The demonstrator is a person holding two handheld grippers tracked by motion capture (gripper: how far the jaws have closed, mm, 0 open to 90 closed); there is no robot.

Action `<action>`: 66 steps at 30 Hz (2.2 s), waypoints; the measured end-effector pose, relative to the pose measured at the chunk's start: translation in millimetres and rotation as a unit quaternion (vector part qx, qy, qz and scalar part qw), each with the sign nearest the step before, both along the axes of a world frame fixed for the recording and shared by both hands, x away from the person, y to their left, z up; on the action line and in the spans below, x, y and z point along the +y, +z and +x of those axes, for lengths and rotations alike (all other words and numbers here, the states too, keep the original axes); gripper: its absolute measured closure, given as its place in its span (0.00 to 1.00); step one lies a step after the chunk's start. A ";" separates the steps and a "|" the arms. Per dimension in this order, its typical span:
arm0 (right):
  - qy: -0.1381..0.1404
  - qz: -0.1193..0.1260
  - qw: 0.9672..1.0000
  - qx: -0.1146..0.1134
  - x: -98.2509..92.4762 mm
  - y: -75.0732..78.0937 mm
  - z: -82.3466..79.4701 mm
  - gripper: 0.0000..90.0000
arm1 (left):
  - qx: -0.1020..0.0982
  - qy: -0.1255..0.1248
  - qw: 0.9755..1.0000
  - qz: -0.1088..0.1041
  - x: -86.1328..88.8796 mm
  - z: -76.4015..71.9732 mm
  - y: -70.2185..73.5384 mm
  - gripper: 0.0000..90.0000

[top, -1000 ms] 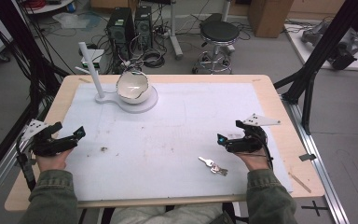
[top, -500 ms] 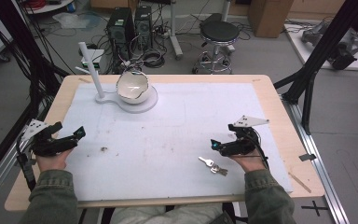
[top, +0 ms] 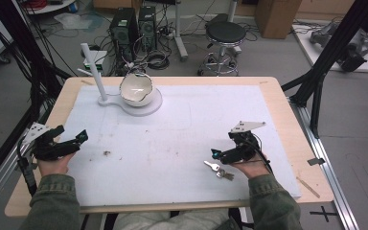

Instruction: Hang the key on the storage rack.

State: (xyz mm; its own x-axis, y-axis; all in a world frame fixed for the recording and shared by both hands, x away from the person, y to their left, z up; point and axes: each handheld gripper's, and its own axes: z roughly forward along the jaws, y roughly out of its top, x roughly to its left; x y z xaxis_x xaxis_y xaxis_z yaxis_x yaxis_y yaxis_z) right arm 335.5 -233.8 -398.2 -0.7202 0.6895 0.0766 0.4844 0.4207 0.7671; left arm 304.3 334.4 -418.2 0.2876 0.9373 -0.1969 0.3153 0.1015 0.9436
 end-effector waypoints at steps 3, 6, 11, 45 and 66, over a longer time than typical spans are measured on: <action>0.005 -0.007 1.000 0.009 3.0 -1.1 -0.2 0.01 | 0.000 0.000 1.000 0.000 -0.1 0.3 -0.2 0.02; 0.014 -0.018 1.000 0.019 6.9 -3.0 -0.2 0.01 | 0.000 -0.001 1.000 0.000 -0.1 0.4 -0.3 0.02; 0.029 -0.046 0.998 0.033 14.3 -8.6 0.0 0.01 | -0.001 0.000 1.000 0.002 -0.1 0.5 -0.3 0.02; 0.099 -0.205 0.967 0.118 59.0 -18.9 -3.0 0.49 | 0.001 0.005 1.000 0.007 0.2 0.4 -0.4 0.02; 0.056 -0.252 0.951 0.170 80.0 -12.4 -0.3 0.92 | 0.000 0.006 1.000 0.009 1.8 -0.8 0.1 0.02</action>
